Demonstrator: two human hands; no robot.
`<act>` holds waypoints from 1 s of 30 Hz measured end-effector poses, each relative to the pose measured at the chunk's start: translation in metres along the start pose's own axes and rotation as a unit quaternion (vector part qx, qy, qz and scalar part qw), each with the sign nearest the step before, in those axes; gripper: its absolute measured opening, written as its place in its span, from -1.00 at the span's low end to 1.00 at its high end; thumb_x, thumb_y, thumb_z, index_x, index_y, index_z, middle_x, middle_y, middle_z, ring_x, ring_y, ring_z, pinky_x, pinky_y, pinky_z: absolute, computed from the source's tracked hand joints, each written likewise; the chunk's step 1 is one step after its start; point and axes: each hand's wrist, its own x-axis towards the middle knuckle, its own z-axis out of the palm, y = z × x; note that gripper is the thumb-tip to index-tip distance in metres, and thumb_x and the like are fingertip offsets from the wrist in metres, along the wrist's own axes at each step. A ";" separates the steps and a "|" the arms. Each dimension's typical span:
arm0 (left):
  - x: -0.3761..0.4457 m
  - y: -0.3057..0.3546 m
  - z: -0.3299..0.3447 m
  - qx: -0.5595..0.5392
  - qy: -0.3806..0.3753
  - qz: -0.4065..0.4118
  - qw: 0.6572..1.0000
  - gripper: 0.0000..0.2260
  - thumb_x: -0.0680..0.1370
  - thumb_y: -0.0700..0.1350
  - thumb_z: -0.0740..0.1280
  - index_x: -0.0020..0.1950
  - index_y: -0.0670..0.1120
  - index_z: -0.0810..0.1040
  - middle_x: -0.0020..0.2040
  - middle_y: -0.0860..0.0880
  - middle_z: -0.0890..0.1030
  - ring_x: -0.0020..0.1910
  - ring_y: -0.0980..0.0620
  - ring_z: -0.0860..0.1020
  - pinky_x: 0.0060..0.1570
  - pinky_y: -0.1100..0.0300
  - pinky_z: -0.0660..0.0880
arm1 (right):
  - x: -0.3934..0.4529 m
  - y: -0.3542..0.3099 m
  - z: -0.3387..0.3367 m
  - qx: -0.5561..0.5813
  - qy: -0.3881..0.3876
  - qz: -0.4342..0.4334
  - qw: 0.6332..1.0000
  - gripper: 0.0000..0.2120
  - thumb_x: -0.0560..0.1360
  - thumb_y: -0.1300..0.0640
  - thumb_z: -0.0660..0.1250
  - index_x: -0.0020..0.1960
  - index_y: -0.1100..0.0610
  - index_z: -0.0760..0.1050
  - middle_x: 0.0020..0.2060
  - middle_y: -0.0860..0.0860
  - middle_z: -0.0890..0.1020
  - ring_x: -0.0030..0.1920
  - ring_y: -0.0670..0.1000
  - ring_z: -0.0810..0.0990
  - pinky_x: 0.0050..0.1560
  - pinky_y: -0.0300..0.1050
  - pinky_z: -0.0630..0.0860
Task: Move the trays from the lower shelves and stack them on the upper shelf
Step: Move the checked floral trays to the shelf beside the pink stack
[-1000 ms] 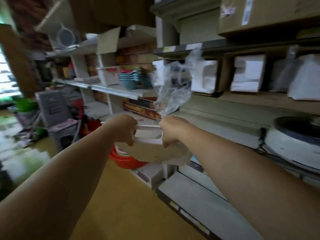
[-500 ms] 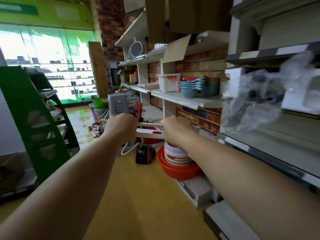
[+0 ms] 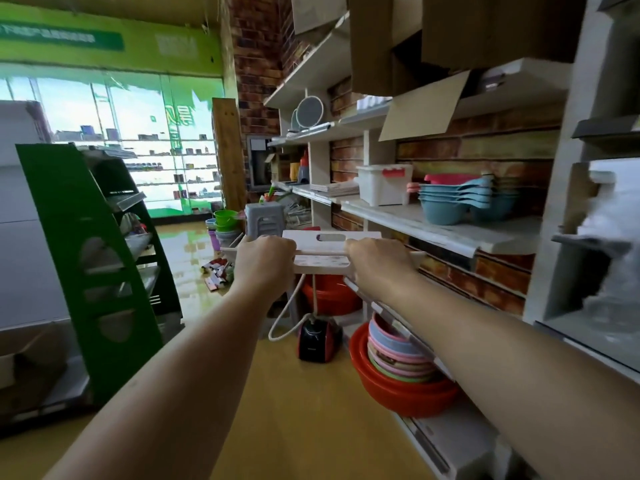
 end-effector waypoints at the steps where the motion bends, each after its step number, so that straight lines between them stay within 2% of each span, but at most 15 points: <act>1: 0.011 -0.004 0.009 -0.002 0.002 -0.003 1.000 -0.88 0.53 -0.12 0.32 0.04 -0.01 0.58 -0.02 -0.03 0.65 0.01 -0.05 0.59 0.05 0.11 0.39 | 0.015 0.001 0.009 -0.003 0.001 -0.004 1.000 -0.77 0.53 0.31 0.19 0.15 0.13 0.46 0.00 0.08 0.60 0.00 0.16 0.62 -0.20 -0.10 0.36; 9: 0.119 -0.038 0.102 0.025 0.007 -0.021 0.999 -0.84 0.54 -0.10 0.29 0.10 -0.04 0.57 0.02 -0.04 0.64 0.04 -0.05 0.58 0.13 0.09 0.38 | 0.145 0.013 0.103 -0.011 0.026 -0.037 0.999 -0.79 0.56 0.30 0.15 0.13 0.13 0.44 -0.04 0.06 0.63 0.00 0.13 0.62 -0.21 -0.09 0.33; 16: 0.251 -0.080 0.185 0.012 0.009 -0.043 0.999 -0.82 0.53 -0.17 0.25 0.06 -0.03 0.60 -0.01 -0.04 0.65 0.01 -0.04 0.59 0.09 0.10 0.36 | 0.294 0.029 0.179 0.010 0.034 -0.053 0.998 -0.77 0.56 0.30 0.15 0.16 0.11 0.45 -0.04 0.05 0.63 -0.03 0.09 0.64 -0.17 -0.10 0.46; 21: 0.336 -0.133 0.243 0.021 0.027 -0.047 0.998 -0.83 0.54 -0.15 0.27 0.08 -0.04 0.60 0.02 -0.04 0.65 0.04 -0.02 0.58 0.10 0.10 0.38 | 0.398 0.012 0.226 0.003 0.043 -0.057 0.997 -0.74 0.54 0.34 0.13 0.16 0.13 0.44 -0.01 0.07 0.61 0.00 0.12 0.63 -0.21 -0.13 0.30; 30: 0.497 -0.252 0.363 0.025 0.060 -0.002 0.998 -0.82 0.55 -0.13 0.26 0.08 -0.02 0.60 0.05 -0.05 0.66 0.07 -0.06 0.58 0.09 0.07 0.39 | 0.588 -0.038 0.327 -0.010 0.059 -0.007 0.998 -0.77 0.54 0.32 0.17 0.17 0.13 0.42 0.02 0.07 0.62 0.03 0.11 0.62 -0.19 -0.14 0.29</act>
